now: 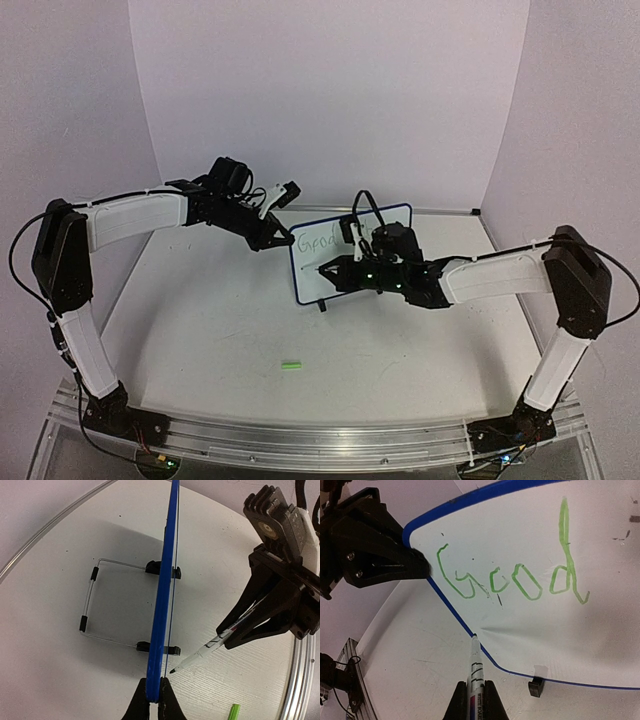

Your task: Write a sentence on the whiteboard

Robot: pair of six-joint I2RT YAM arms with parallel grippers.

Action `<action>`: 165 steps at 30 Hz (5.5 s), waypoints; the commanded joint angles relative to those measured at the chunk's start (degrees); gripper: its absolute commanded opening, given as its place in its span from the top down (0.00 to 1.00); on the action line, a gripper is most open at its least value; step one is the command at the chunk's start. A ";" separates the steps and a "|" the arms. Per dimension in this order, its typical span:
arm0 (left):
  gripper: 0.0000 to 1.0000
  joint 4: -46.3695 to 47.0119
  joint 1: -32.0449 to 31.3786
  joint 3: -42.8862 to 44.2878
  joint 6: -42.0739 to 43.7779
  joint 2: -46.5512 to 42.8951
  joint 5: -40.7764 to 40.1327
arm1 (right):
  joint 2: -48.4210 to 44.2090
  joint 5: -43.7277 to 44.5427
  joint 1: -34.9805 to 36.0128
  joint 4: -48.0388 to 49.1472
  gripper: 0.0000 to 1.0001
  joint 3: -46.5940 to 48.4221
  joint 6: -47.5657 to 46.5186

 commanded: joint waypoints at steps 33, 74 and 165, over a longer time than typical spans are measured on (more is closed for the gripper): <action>1.00 -1.31 0.34 -0.84 3.31 -0.44 -5.00 | -2.59 6.66 0.59 1.34 1.00 -0.69 -0.52; 1.00 -1.02 0.34 -0.93 3.26 -0.15 -4.68 | 4.87 5.63 0.53 -2.52 1.00 3.03 3.05; 1.00 -1.19 0.34 -0.88 3.23 -1.14 -4.99 | -2.25 9.49 0.50 -3.93 1.00 2.41 0.06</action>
